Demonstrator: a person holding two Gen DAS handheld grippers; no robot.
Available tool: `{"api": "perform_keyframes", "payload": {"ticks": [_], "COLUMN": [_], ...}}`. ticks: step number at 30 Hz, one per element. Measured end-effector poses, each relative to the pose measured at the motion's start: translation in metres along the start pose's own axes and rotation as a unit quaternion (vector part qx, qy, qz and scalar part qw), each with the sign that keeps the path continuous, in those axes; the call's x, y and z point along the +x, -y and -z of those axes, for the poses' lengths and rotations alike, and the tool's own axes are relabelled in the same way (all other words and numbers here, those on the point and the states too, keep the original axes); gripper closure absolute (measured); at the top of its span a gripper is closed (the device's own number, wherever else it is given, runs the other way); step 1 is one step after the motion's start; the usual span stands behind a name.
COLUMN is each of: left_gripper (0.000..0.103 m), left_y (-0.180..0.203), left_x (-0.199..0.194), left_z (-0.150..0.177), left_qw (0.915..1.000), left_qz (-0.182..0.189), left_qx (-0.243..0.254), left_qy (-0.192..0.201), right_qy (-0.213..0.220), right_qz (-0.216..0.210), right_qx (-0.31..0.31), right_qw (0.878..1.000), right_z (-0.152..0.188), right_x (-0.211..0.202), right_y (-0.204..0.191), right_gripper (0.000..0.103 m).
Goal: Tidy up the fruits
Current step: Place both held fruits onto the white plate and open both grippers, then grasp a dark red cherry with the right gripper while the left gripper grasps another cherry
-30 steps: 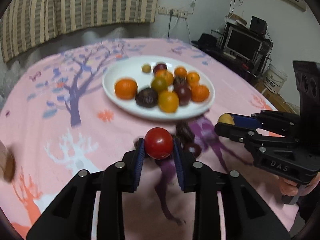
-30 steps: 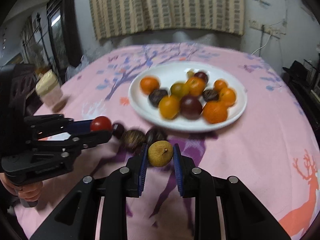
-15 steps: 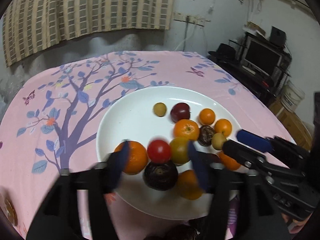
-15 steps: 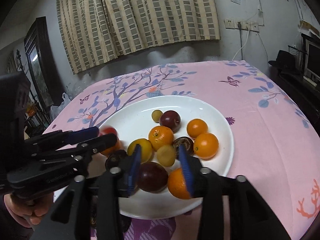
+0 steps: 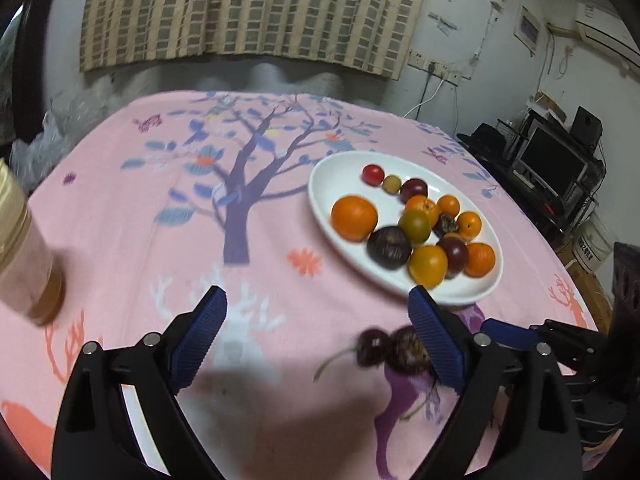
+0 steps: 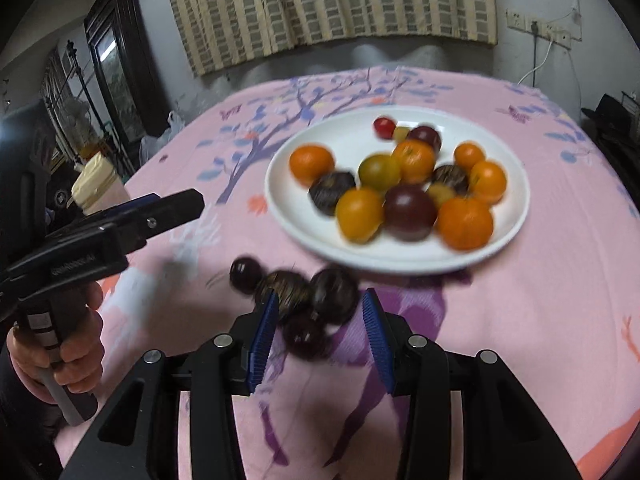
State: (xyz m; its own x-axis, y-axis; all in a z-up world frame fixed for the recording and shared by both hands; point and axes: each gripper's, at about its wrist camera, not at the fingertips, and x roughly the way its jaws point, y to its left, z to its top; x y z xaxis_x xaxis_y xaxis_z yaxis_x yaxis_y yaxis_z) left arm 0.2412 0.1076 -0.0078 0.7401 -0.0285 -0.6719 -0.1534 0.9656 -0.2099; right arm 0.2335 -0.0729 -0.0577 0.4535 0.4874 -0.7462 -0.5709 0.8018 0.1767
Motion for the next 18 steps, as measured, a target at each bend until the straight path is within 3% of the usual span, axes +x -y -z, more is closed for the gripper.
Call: {"api": "perform_keyframes", "payload": {"ticks": [7,18], "left_gripper": [0.013,0.013], "left_y": [0.000,-0.001], "left_x": [-0.006,-0.003], "left_z": [0.018,0.019], "left_qw": [0.9998,0.9997], "left_qz": [-0.006,-0.002], "left_qx": [0.018,0.018], "left_qy": [-0.006,-0.015], "right_qy": [-0.018,-0.024], "right_qz": [0.002,0.007], "right_qx": [-0.014,-0.023], "right_qw": [1.000,0.999], "right_z": [0.015,0.013], "right_x": [0.008,0.016], "right_y": [-0.010,-0.010], "right_gripper": [0.059,0.060]}}
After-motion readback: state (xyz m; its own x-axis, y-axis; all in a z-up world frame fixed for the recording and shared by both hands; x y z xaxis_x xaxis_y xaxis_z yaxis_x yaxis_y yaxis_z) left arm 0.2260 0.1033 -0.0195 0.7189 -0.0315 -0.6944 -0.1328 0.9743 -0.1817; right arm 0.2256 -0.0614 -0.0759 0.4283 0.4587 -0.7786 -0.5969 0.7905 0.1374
